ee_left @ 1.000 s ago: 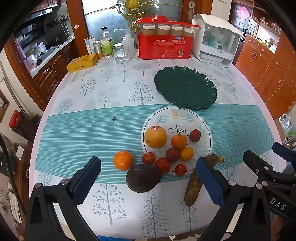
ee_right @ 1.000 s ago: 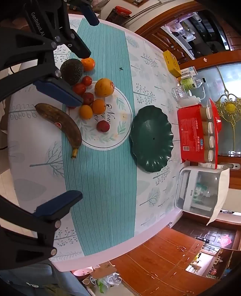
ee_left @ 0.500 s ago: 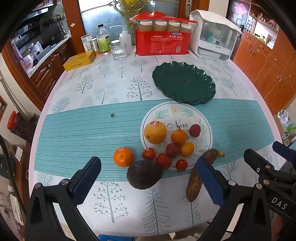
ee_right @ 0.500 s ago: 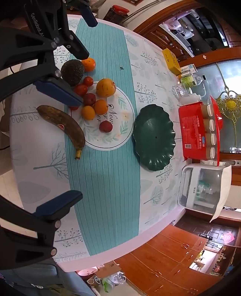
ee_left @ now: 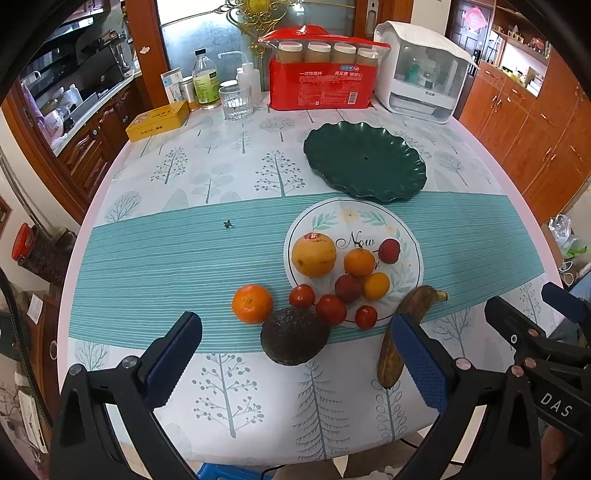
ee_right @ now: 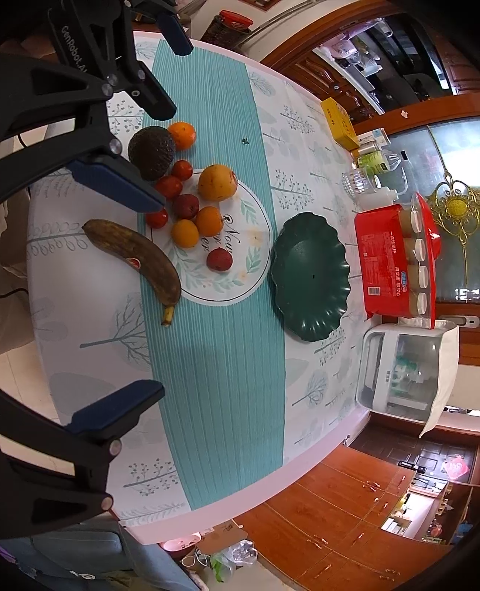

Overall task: Organize fruits
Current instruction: 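Move both grippers toward the avocado and the brown banana, then grasp the avocado with the left gripper while the right gripper grasps the banana, then carry avocado and banana onto the green plate with both grippers, then open both grippers to release the fruit and withdraw from the plate, then grasp the orange with the left gripper while the right gripper grasps the grapefruit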

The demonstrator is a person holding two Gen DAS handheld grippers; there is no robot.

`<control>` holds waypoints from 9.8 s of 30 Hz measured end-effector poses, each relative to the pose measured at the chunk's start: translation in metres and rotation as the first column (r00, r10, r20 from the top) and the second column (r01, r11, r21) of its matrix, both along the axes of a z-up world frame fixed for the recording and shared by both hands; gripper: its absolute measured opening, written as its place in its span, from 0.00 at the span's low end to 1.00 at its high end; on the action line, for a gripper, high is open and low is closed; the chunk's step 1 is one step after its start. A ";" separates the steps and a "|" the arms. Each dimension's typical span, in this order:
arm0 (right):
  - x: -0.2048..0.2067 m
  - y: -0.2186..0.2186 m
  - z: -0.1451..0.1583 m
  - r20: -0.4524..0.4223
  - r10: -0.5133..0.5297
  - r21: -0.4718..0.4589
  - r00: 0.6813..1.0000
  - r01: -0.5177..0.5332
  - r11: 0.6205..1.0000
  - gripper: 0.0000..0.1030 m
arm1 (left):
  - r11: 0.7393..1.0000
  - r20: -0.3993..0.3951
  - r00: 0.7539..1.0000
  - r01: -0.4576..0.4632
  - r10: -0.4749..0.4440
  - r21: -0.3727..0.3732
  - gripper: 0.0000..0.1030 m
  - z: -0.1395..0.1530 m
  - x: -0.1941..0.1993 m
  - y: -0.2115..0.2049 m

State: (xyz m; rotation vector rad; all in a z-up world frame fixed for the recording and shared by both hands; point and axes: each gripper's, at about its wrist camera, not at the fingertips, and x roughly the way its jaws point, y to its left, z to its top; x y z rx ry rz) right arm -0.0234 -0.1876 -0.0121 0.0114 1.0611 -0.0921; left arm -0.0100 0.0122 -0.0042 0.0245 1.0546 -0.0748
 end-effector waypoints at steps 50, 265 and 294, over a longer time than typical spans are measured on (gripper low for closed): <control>0.014 -0.001 -0.038 -0.117 0.057 0.121 0.992 -0.043 0.992 0.85 | 1.000 -0.069 0.997 -0.025 0.025 -0.008 0.99 -0.020 0.006 0.009; 0.207 -0.050 -0.020 -0.053 0.157 0.260 0.986 -0.138 0.956 0.49 | 0.998 0.021 0.999 0.041 -0.040 -0.045 0.99 -0.022 0.205 -0.067; 0.117 0.033 -0.006 -0.022 0.263 0.220 0.965 -0.252 0.942 0.49 | 0.996 0.065 0.995 -0.070 0.074 -0.063 0.99 -0.016 0.092 0.035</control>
